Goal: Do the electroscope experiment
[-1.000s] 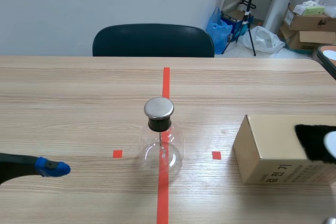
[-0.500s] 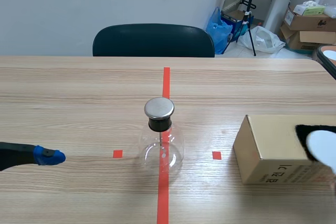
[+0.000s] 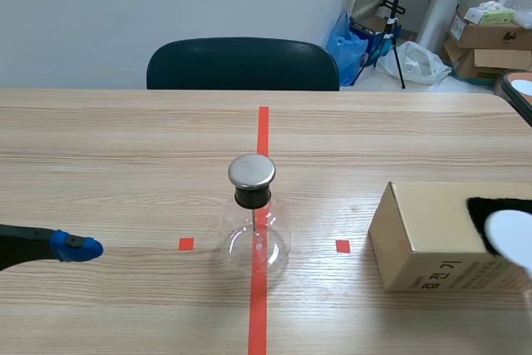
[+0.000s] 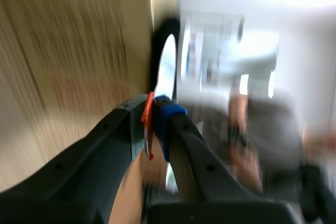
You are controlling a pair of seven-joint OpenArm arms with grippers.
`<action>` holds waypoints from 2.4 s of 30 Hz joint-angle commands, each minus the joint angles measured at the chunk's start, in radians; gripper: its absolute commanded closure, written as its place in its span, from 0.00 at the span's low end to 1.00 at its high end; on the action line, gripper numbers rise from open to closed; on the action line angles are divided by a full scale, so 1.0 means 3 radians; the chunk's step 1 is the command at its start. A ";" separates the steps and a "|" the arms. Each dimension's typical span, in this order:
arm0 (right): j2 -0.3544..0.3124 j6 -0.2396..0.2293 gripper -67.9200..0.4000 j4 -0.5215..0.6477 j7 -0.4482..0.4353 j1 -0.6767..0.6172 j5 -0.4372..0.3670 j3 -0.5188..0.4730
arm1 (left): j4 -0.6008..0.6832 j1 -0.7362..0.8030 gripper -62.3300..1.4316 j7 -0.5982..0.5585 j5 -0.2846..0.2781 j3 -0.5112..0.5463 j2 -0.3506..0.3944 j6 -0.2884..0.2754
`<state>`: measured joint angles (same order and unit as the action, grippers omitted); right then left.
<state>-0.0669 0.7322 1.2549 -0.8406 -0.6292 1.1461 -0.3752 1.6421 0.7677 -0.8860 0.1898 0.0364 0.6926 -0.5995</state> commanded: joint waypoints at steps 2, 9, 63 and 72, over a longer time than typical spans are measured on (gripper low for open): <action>0.0022 0.0169 0.98 0.0014 0.0568 -0.0019 -0.0081 0.0019 | 0.0051 0.0025 0.00 -0.0048 -0.0100 0.0018 0.0024 0.0009; -0.0017 0.0169 0.98 0.0011 0.0262 0.0022 0.0013 0.0014 | 0.0051 0.0025 0.00 -0.0047 -0.0109 0.0018 0.0041 0.0018; 0.0033 0.0169 0.98 -0.0072 0.0212 -0.0008 -0.0056 0.0017 | 0.0051 0.0025 0.00 -0.0023 -0.0123 0.0018 0.0085 0.0017; 0.0036 0.0169 0.98 -0.0072 0.0200 0.0020 -0.0014 0.0019 | 0.0051 0.0025 0.00 -0.0011 -0.0122 0.0018 0.0085 0.0018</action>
<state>-0.0631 0.7368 1.2285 -0.8097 -0.6270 1.1561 -0.3801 1.6421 0.7681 -0.8787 0.1669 0.0364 0.7181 -0.5964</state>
